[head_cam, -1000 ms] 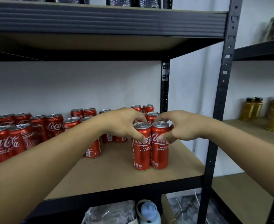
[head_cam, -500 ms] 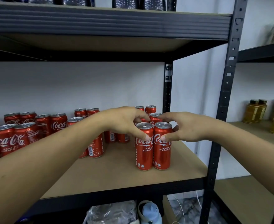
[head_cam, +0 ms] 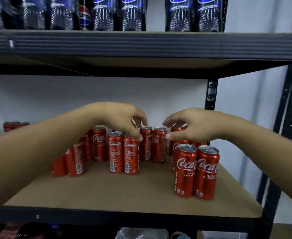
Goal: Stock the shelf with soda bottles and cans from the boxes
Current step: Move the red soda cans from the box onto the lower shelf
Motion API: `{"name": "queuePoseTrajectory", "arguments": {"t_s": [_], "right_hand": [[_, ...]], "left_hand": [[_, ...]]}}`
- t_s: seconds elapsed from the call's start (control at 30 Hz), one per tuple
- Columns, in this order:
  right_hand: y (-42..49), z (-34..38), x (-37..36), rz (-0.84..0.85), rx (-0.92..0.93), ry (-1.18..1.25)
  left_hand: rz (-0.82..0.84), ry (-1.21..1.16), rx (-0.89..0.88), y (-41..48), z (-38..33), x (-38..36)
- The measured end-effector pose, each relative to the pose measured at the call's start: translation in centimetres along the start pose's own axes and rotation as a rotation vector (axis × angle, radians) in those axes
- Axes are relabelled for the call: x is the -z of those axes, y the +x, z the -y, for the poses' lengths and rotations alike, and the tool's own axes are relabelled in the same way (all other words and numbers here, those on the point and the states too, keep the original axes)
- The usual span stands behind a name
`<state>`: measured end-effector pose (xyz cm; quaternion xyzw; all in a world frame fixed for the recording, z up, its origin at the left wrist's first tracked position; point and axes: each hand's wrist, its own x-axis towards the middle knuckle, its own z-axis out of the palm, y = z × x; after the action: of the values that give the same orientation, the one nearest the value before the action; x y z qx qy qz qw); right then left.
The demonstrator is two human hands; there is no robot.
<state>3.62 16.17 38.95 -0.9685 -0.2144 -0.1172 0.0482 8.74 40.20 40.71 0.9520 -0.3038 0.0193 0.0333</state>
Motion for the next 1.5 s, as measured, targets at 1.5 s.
{"name": "queuePoseTrajectory", "arguments": {"t_s": [1.5], "right_hand": [[10.4,4.9,-4.9,0.32,-0.238,0.06]], "left_hand": [[0.069,-0.216,0.122,2.6,6.2,-5.4]]}}
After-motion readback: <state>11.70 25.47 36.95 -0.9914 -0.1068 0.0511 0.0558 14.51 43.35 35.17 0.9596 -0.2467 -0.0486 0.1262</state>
